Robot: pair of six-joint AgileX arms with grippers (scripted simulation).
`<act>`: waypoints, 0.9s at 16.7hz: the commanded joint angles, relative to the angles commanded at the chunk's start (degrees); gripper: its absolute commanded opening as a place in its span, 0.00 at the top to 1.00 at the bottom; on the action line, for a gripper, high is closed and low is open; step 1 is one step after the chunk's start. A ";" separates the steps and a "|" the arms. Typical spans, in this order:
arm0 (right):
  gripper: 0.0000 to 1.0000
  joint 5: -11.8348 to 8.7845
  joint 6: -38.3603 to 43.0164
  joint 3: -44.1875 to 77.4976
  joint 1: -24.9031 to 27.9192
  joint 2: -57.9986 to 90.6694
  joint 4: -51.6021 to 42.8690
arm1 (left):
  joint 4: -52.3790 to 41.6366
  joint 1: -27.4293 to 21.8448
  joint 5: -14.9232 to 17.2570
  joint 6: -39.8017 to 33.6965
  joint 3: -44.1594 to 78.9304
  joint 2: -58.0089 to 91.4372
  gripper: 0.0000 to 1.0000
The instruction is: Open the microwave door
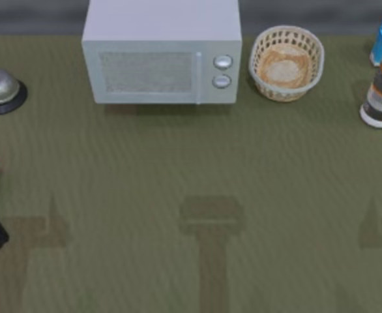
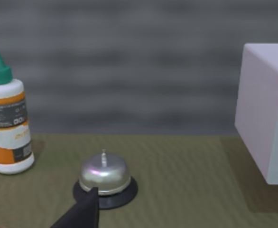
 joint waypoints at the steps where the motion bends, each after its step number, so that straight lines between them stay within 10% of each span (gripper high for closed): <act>1: 0.00 0.00 0.00 0.00 0.00 0.00 0.00 | 0.00 0.00 0.00 0.00 0.00 0.00 0.00; 8: 0.00 0.00 0.00 0.00 0.00 0.00 0.00 | -7.24 -4.32 -1.89 -3.76 12.43 12.34 0.00; 15: 0.00 0.00 0.00 0.00 0.00 0.00 0.00 | -27.20 -14.84 -7.34 -13.23 50.91 50.15 0.00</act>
